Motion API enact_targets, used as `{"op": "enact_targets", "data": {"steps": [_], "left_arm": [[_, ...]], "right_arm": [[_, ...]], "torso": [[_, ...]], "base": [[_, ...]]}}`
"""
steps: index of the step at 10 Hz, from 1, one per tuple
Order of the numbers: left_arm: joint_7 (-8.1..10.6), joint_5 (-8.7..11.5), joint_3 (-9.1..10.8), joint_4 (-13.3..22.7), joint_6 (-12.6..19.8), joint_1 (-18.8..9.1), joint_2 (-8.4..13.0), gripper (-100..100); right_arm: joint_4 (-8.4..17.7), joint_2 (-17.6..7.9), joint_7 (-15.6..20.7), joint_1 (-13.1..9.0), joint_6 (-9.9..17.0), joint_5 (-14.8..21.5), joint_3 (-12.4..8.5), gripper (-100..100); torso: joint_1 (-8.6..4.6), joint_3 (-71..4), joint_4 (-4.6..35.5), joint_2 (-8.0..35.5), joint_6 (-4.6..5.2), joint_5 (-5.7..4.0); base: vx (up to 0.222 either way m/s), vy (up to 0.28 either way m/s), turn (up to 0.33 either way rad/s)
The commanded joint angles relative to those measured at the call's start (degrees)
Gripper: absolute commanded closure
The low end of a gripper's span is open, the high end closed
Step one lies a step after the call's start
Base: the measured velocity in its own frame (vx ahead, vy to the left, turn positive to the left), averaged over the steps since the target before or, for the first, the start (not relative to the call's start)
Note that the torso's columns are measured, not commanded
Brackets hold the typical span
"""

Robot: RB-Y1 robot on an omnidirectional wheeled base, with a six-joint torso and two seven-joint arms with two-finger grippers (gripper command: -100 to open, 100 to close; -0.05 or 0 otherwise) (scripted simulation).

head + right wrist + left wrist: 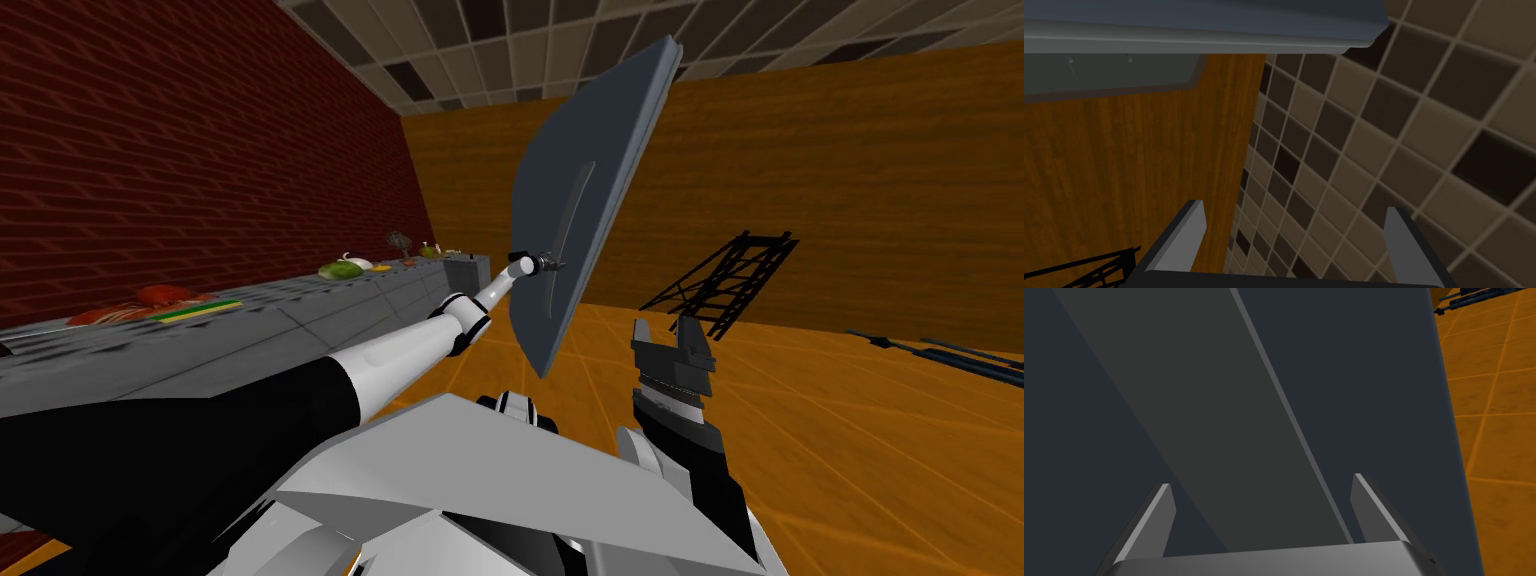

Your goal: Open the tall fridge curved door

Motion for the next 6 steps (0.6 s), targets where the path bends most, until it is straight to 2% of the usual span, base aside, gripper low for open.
{"op": "enact_targets", "data": {"steps": [1, 2, 3, 4, 5, 6], "left_arm": [[0.78, -1.24, 0.61, 4.15, -1.54, -1.97, 0.68, -100], [1.59, -2.58, 1.15, 6.36, -2.83, -4.00, 1.18, -100], [1.59, -2.58, 1.15, 7.55, -2.83, -4.00, 1.18, -100], [2.41, -3.93, 1.68, 9.27, -4.13, -6.02, 1.67, -100], [2.41, -3.93, 1.68, 10.96, -4.13, -6.02, 1.67, -100], [3.23, -5.27, 2.22, 13.16, -5.42, -8.04, 2.16, -100]], "right_arm": [[0.00, 0.00, 0.00, -0.01, 0.00, 0.00, 0.00, 0], [0.00, 0.00, 0.00, 0.00, 0.00, 0.00, 0.00, 0], [0.00, -0.01, 0.00, -0.01, 0.00, 0.00, 0.00, 0], [0.00, 0.00, 0.00, 0.00, 0.00, 0.00, 0.00, 0], [0.00, 0.00, 0.00, -0.01, 0.00, 0.00, 0.00, 0], [0.00, 0.00, 0.00, 0.00, 0.00, 0.00, 0.00, 0]], "torso": [[0.00, 0.02, 0.05, 0.05, 0.02, 0.00], [-0.06, 0.00, 0.03, -0.02, -0.09, 0.00], [-0.06, -0.04, 0.03, -0.04, -0.01, -0.02], [-0.18, -0.05, -0.04, -0.08, -0.04, -0.05], [-0.25, -0.08, 0.02, -0.08, 0.06, -0.08], [-0.27, -0.04, -0.03, -0.08, -0.02, -0.08]], "base": [[-0.037, 0.087, -0.159], [-0.039, 0.100, -0.244], [-0.033, 0.083, -0.144], [-0.056, 0.080, -0.274], [-0.051, 0.066, -0.170], [-0.049, 0.069, -0.325]]}}
